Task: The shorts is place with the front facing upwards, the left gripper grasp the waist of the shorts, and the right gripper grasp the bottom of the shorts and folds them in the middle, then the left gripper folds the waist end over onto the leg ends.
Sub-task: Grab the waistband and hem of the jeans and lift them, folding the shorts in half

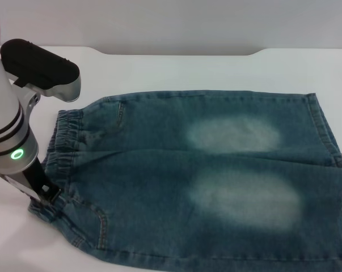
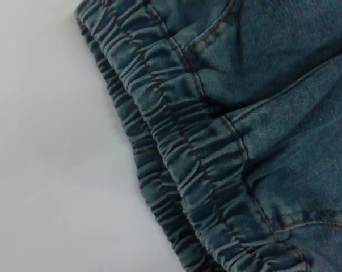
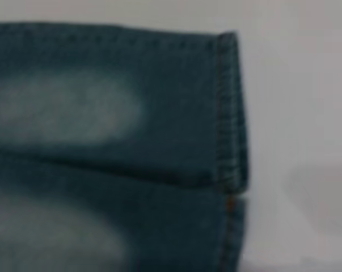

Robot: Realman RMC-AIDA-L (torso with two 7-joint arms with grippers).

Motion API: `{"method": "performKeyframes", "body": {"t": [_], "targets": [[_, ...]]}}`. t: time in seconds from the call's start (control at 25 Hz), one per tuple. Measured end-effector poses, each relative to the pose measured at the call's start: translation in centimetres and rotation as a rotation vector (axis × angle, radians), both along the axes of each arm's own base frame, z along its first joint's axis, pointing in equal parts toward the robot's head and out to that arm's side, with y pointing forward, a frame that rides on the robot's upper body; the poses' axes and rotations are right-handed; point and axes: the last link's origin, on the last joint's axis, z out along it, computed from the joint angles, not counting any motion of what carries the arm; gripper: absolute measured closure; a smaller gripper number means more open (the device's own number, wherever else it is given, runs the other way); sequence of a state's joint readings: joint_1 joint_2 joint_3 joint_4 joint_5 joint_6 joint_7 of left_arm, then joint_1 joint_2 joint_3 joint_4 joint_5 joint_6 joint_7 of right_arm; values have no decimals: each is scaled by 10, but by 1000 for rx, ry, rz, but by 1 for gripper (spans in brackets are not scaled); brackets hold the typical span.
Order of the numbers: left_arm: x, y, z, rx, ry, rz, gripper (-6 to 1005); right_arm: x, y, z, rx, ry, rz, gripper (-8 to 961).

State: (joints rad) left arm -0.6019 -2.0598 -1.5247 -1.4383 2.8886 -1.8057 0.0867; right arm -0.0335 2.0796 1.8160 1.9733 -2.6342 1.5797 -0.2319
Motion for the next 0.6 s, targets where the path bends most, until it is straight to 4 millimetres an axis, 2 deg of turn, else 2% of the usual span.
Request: {"method": "performKeyframes", "body": {"t": [0.08, 0.48, 0.6], "targets": [[0, 0, -1, -1, -1, -5, 964, -3, -2, -16, -45, 43, -4, 344], [4, 3, -4, -5, 1, -25, 956, 4, -13, -44, -134, 116, -70, 345], [5, 4, -4, -7, 2, -27, 954, 7, -16, -46, -146, 129, -90, 345]]}}
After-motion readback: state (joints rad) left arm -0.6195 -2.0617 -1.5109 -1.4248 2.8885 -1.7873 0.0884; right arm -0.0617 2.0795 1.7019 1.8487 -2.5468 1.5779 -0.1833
